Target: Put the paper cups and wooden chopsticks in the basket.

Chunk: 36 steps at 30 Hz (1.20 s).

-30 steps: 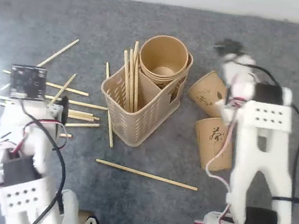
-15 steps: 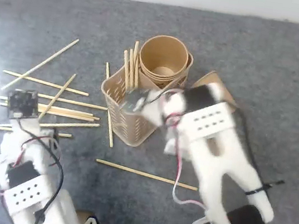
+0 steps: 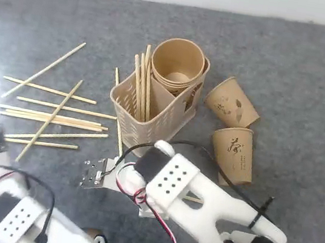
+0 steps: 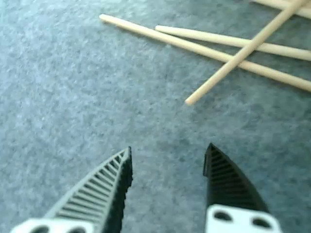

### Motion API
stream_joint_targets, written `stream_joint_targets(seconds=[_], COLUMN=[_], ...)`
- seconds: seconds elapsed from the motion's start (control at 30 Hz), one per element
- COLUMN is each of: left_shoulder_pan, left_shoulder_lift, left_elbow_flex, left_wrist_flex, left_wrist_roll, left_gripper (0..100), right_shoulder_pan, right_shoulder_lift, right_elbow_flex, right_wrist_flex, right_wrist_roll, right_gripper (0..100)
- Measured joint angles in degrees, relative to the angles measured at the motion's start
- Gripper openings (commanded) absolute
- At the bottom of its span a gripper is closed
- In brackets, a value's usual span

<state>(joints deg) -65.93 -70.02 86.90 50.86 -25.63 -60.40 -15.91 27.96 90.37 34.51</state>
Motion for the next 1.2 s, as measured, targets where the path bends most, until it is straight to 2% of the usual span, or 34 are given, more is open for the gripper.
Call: stream_joint_targets(seconds=[0.13, 0.23, 0.43, 0.6, 0.9, 1.2], left_shoulder_pan=[-9.0, -12.5, -13.4, -13.4, -13.4, -13.4], left_shoulder_lift=[0.0, 0.0, 0.0, 0.0, -0.1, -0.1], left_elbow_flex=[0.0, 0.0, 0.0, 0.3, 1.5, 1.5], left_wrist_flex=[-3.0, -3.9, -2.5, -2.5, -2.5, -2.5], left_wrist_roll=[-0.4, -1.4, -2.4, -2.5, -2.5, -2.5], left_gripper=[23, 23, 23, 23, 23, 23], right_shoulder_pan=[2.2, 4.4, 5.3, 8.8, 11.3, 10.5], right_shoulder_lift=[-0.5, -0.5, -0.5, -0.5, -0.4, 9.0], right_elbow_flex=[4.2, 6.8, 14.2, 18.4, 18.5, 18.5], right_wrist_flex=[-5.9, -9.1, -17.4, -24.5, -26.1, -30.2], right_wrist_roll=[0.5, 1.5, 5.0, 7.3, 9.8, 8.3], right_gripper=[10.9, 10.9, 10.9, 10.9, 10.9, 10.1])
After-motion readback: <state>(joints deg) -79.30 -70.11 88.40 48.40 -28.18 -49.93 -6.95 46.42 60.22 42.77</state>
